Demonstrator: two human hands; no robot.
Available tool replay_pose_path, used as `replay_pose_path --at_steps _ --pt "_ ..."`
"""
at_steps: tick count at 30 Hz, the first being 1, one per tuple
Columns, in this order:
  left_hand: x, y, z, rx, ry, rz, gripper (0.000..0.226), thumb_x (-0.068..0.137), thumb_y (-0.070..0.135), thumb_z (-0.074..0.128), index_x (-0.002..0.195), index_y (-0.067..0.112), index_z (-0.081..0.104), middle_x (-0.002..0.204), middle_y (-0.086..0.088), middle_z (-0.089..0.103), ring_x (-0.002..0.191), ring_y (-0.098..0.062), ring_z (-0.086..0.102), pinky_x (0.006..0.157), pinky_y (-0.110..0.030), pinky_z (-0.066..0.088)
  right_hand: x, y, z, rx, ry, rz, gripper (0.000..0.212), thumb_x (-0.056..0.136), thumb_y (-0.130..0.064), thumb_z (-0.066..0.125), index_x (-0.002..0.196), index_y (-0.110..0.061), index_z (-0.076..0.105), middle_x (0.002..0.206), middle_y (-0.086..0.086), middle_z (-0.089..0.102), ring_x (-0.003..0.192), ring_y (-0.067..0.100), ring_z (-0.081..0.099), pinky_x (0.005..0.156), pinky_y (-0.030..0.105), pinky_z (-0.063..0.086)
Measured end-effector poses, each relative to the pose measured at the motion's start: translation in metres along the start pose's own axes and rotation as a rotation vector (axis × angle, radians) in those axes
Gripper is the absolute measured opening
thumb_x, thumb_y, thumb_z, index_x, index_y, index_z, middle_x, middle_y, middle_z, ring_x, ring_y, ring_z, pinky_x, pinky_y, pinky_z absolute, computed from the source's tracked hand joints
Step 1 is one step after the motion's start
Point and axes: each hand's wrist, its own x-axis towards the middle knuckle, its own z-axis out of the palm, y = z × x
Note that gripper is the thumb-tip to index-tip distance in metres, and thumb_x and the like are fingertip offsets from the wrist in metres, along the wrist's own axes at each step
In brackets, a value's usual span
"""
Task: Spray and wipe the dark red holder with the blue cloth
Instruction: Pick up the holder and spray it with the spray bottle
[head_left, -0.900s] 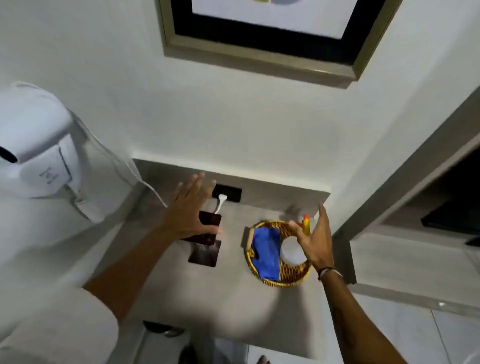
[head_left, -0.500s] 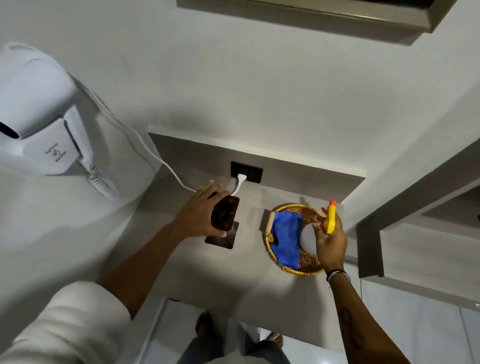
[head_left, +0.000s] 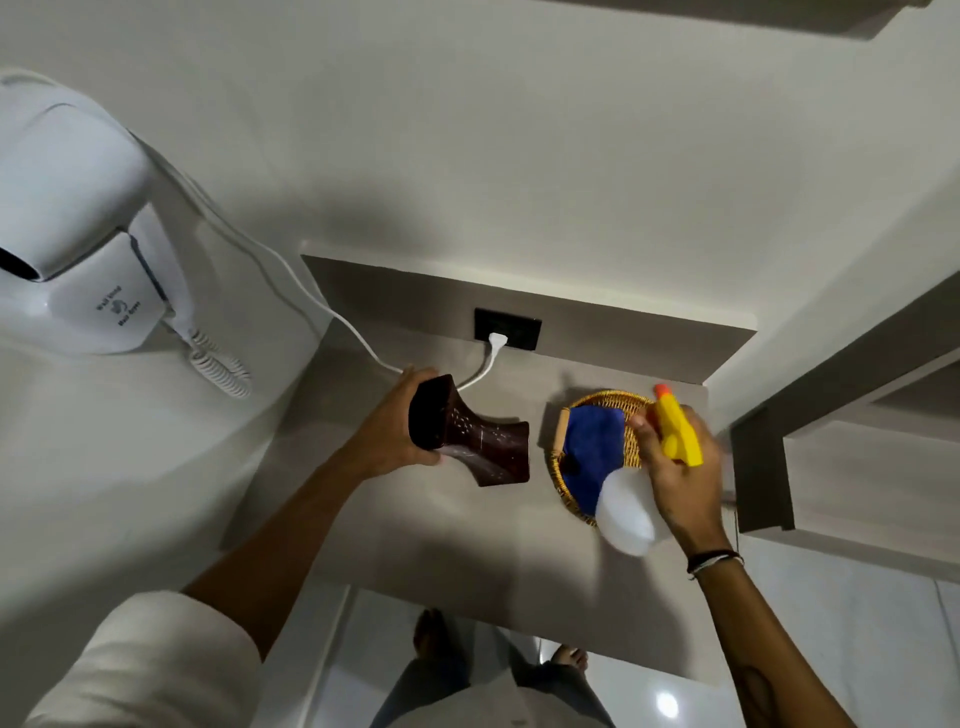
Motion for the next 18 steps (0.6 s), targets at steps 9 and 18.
replay_pose_path --at_steps 9,18 --pt "-0.001 -0.022 -0.013 -0.019 -0.005 0.028 0.122 0.06 0.005 0.102 0.16 0.021 0.034 0.157 -0.001 0.048 0.143 -0.021 0.049 0.119 -0.044 0.045 -0.053 -0.017 0.091 0.052 -0.629 0.078 0.053 0.104 -0.006 0.067 0.141 -0.043 0.058 0.113 0.003 0.072 0.109 0.016 0.071 0.103 0.021 0.053" --pt "-0.002 -0.041 -0.02 0.028 -0.004 0.085 0.115 0.059 0.01 0.103 0.156 0.02 0.041 0.15 -0.002 0.054 0.139 -0.022 0.054 0.112 -0.034 0.048 -0.059 -0.026 0.118 -0.001 -0.598 0.128 0.033 0.1 -0.048 0.069 0.129 -0.033 0.074 0.097 -0.007 0.078 0.093 0.011 0.074 0.084 0.03 0.059"
